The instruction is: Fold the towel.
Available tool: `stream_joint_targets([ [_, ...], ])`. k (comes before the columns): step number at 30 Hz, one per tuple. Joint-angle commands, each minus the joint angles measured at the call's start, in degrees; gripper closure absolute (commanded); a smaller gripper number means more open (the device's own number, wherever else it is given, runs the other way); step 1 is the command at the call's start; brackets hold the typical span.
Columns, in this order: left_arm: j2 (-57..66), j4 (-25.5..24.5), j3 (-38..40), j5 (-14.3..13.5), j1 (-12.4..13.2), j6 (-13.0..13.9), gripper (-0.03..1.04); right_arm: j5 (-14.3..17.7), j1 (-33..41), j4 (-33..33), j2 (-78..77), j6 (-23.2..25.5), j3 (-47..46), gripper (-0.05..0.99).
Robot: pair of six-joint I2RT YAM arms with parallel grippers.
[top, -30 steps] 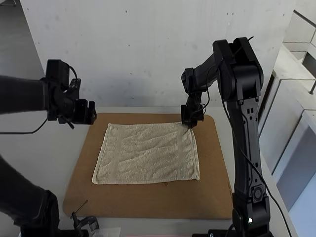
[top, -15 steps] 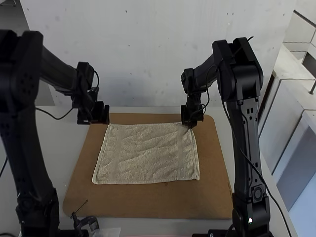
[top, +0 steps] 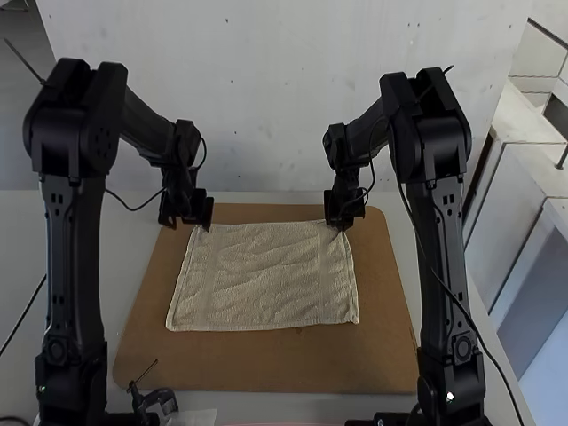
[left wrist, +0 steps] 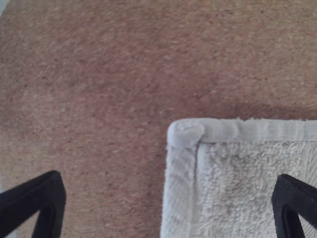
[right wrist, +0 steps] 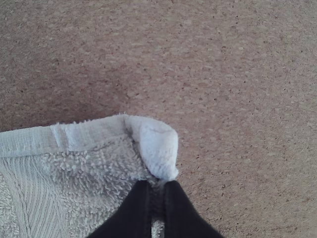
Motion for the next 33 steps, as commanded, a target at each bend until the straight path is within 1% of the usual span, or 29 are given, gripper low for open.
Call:
stream_joint_targets([
  [1, 1.75, -0.22, 2.92, -1.23, -0.66, -1.00, 0.09, 0.50, 0.15, -0.81, 0.16, 0.02, -2.34, 0.92],
  [3, 2.81, -1.37, 3.89, -1.14, -0.66, -1.00, 0.13, 0.59, 0.15, -0.64, -0.02, -0.07, -2.60, 0.92],
  [5, 4.39, -4.36, 5.56, -0.96, -0.57, -0.91, 0.16, 0.41, 0.06, -0.46, -0.28, -0.16, -2.86, 0.92],
  [6, 5.27, -6.11, 6.44, -0.61, -0.66, -0.91, 0.22, 0.41, 0.06, -0.46, -0.28, -0.16, -2.86, 0.92],
  [7, 6.32, -7.69, 7.23, -0.61, -0.74, -1.09, 0.33, 0.50, 0.06, -0.37, -0.46, -0.16, -2.86, 0.92],
  [8, 7.11, -8.49, 7.67, -0.52, -0.83, -1.17, 0.49, 0.50, 0.06, -0.37, -0.55, -0.16, -2.86, 0.92],
  [9, 7.81, -8.66, 7.84, -0.61, -1.01, -1.26, 0.74, 0.50, 0.15, -0.37, -0.63, -0.16, -2.86, 0.92],
  [10, 8.25, -8.66, 7.93, -0.70, -1.18, -1.26, 0.91, 0.50, 0.24, -0.37, -0.63, -0.16, -2.95, 0.92],
  [11, 8.61, -8.57, 7.93, -0.61, -1.27, -1.09, 0.99, 0.50, 0.32, -0.37, -0.90, -0.16, -3.13, 0.92],
  [14, 9.40, -9.54, 8.72, 0.79, -1.27, -1.09, 0.99, 0.41, 0.32, 0.07, -1.69, -0.16, -3.83, 0.92],
  [21, 9.05, -10.16, 8.81, 1.76, -1.18, -2.41, 0.99, 0.41, -0.55, 1.74, -3.01, -0.42, -4.45, 0.92],
  [25, 6.06, -10.68, 8.63, 1.85, -1.27, -2.93, 0.99, 0.32, -0.73, 3.93, -4.68, -0.42, -4.53, 0.92],
  [28, 2.28, -11.30, 8.90, 1.85, -1.54, -3.90, 0.99, 0.32, -0.73, 5.69, -6.35, -0.42, -4.09, 0.92],
  [33, -0.97, -11.39, 9.69, 1.85, -1.54, -3.99, 0.99, 0.85, -0.64, 9.47, -9.33, 0.11, -3.92, 0.92],
])
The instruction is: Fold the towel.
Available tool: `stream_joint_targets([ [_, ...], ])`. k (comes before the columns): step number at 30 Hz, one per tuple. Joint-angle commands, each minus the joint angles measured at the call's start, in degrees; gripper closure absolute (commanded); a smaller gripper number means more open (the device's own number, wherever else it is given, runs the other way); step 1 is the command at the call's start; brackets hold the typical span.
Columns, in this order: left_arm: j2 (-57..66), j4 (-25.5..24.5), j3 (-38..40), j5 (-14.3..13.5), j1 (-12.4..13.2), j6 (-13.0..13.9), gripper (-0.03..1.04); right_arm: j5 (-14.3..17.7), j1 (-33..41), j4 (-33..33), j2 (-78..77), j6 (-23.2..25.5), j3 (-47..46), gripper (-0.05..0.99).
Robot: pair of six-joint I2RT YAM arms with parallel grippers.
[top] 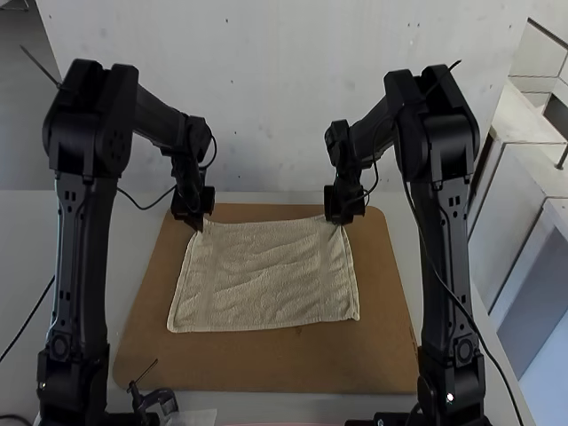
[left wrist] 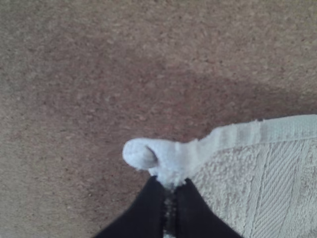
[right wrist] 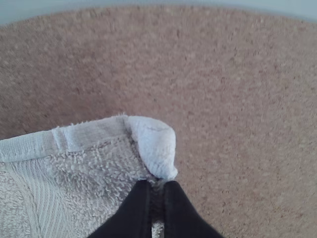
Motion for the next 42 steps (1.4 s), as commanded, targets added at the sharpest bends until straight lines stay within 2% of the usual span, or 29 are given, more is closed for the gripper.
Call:
stream_joint_targets([
  [1, -5.46, 0.04, 0.82, 0.08, 0.21, -1.17, 0.99, 1.05, -0.60, 2.28, -6.06, 0.48, 0.54, 0.92],
  [9, -9.59, 0.04, 3.10, -0.36, 0.83, -1.70, 0.99, 2.54, -1.48, 7.29, -7.55, 0.74, 0.36, 0.92],
  [18, -13.19, 0.75, 6.44, -1.42, 0.21, -1.52, 0.99, 3.51, -2.53, 14.15, -10.54, 0.66, -1.22, 0.92],
  [24, -13.90, 0.04, 6.35, -2.03, -0.31, -1.52, 0.99, 3.51, -1.83, 13.36, -10.89, -0.31, -2.10, 0.92],
  [28, -14.86, -1.54, 3.10, -2.21, -1.02, -1.26, 0.99, 3.42, -1.48, 13.01, -11.95, -1.01, -4.38, 0.92],
  [37, -20.22, -0.22, -6.57, -1.77, -0.58, -1.43, 0.99, 3.42, -0.16, 11.69, -16.52, -2.24, -10.45, 0.92],
  [42, -24.27, 1.01, -12.46, -1.59, -1.37, -1.52, 0.99, 3.42, 0.63, 10.99, -19.51, -2.86, -14.31, 0.92],
])
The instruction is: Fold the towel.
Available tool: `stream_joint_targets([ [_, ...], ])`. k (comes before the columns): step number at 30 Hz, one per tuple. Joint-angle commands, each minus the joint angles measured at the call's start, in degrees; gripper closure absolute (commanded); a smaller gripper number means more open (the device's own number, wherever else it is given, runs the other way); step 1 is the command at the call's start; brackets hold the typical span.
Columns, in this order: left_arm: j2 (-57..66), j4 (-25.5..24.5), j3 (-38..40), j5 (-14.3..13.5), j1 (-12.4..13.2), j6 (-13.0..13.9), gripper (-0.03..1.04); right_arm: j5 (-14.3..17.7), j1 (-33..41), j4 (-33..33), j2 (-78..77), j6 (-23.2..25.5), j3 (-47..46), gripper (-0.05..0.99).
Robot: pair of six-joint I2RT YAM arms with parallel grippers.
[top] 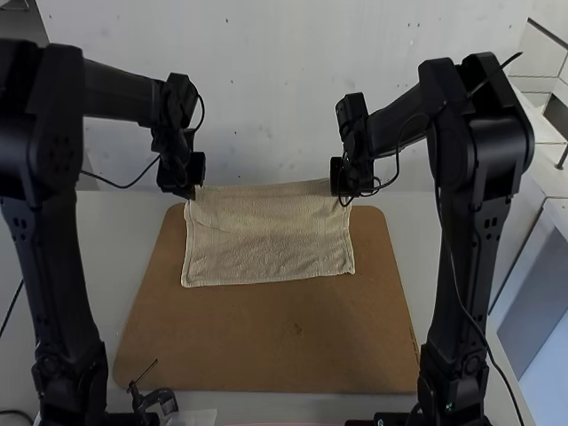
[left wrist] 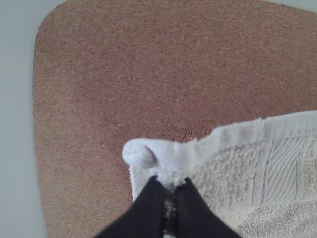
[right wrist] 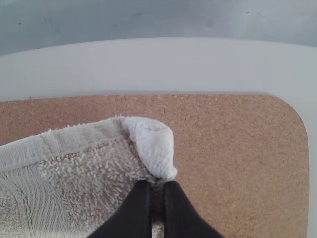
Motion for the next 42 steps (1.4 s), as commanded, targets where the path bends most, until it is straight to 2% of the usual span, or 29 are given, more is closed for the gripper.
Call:
stream_joint_targets([
  [1, -4.91, 1.47, -4.64, -0.80, -0.69, -0.27, 0.99, 1.34, 0.63, -0.25, -3.62, -0.96, -2.91, 0.92],
  [8, -9.48, 4.55, -13.52, 0.07, -2.19, -1.24, 0.99, 1.34, 1.86, 0.19, -7.40, -1.05, -9.77, 0.92],
  [22, -19.06, 4.99, -23.98, 0.78, -4.30, -1.33, 0.99, 1.17, 4.41, 0.10, -14.78, -1.13, -18.91, 0.92],
  [32, -21.96, 5.16, -28.37, 1.48, -4.30, -1.24, 0.99, 1.52, 5.64, -0.16, -16.63, -0.87, -21.46, 0.92],
  [42, -17.65, 9.30, -29.07, 1.57, -4.12, -1.24, 0.99, 3.01, 5.47, 0.98, -12.93, -0.61, -20.40, 0.92],
])
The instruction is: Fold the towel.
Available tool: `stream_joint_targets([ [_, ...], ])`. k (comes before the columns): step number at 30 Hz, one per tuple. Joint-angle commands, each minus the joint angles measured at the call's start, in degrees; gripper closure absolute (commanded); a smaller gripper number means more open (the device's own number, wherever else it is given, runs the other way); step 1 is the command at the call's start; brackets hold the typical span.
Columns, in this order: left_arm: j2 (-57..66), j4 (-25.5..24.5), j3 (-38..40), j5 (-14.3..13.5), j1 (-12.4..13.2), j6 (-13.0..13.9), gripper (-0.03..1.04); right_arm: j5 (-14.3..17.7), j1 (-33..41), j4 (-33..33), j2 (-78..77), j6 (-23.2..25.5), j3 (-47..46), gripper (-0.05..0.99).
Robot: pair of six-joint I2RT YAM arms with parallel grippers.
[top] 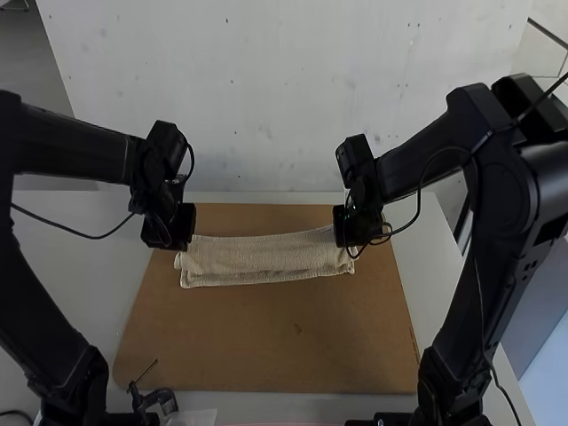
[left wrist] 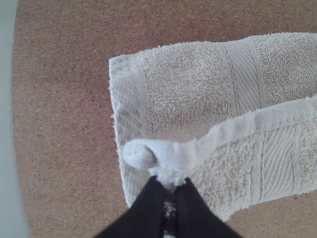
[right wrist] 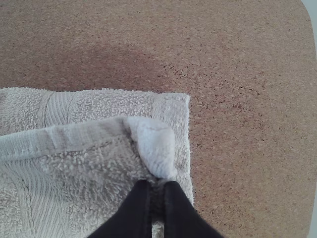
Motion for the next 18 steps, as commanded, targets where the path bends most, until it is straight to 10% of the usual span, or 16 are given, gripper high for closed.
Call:
stream_joint_targets([
  [1, 2.79, 1.38, -0.22, 0.00, -0.10, -0.39, 0.99, 2.01, 0.18, 1.03, 1.93, 0.14, 1.22, 0.92],
  [18, 11.23, 2.53, 5.75, -0.18, 3.42, 1.72, 0.99, 2.01, -1.06, 1.38, 7.82, 0.40, 6.58, 0.92],
])
